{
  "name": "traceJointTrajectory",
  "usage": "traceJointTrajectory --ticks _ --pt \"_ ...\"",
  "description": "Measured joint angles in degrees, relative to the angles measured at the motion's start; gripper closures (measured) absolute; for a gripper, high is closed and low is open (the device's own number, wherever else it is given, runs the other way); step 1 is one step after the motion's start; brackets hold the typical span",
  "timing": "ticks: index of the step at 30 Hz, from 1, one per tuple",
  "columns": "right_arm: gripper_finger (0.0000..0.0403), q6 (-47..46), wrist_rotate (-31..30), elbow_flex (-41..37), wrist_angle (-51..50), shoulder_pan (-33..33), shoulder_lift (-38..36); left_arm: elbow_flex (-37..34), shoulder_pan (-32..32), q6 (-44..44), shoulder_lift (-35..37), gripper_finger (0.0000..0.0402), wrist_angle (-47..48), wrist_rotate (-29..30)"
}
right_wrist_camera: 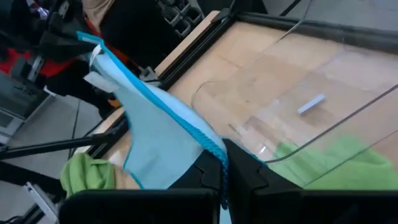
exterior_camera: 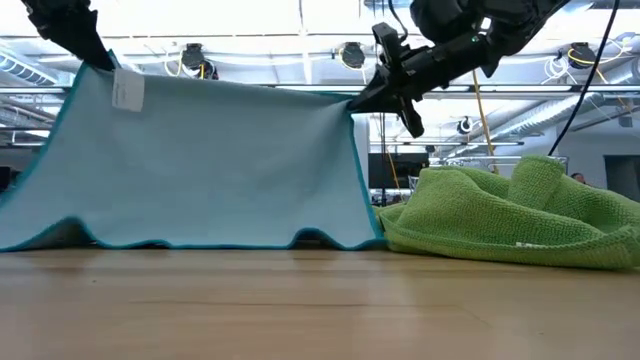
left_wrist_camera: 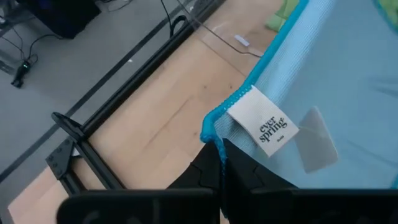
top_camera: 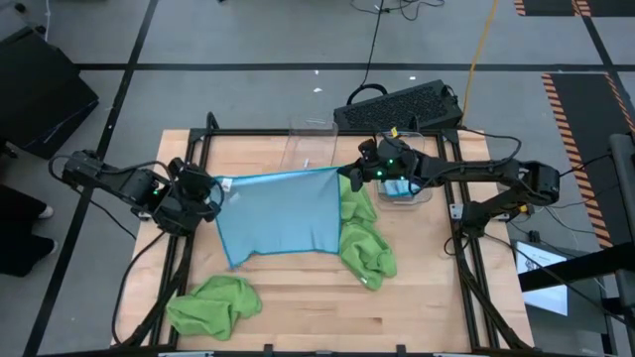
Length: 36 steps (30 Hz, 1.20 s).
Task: Fold microfiber towels
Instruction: Fold the blue microfiber towel
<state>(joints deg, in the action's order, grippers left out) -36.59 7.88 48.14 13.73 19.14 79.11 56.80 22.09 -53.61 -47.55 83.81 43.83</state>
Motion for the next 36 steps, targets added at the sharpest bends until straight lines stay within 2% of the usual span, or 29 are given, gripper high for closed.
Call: traceJointTrajectory --ticks 6,10,15,19,28,36 --pt "0.0403 2.22 3.44 0.00 -5.16 0.67 -0.02 -3.03 0.00 -2.02 0.02 0.0399 -1.12 -5.15" --pt "0.0403 2.24 5.86 -0.02 -7.72 0.00 -0.02 -6.76 0.00 -2.56 0.00 0.0394 -5.23 -8.23" --pt "0.0403 0.47 5.88 -0.04 -8.12 -2.43 -0.02 -10.10 0.00 -2.46 -0.02 0.0398 -10.18 -10.38" --pt "0.0403 -3.11 5.90 -0.04 -8.45 -5.59 -0.02 -11.61 0.11 -2.92 -0.04 0.0392 -10.31 -12.09" --pt "0.0403 -12.97 3.25 -0.04 -13.52 -10.75 0.22 -11.96 0.11 -1.85 -0.07 0.0393 -8.88 -12.28" --pt "0.0403 -14.81 2.28 -0.04 -15.35 -12.09 0.22 -12.16 0.15 -2.00 -0.06 0.0390 -11.68 -12.95"
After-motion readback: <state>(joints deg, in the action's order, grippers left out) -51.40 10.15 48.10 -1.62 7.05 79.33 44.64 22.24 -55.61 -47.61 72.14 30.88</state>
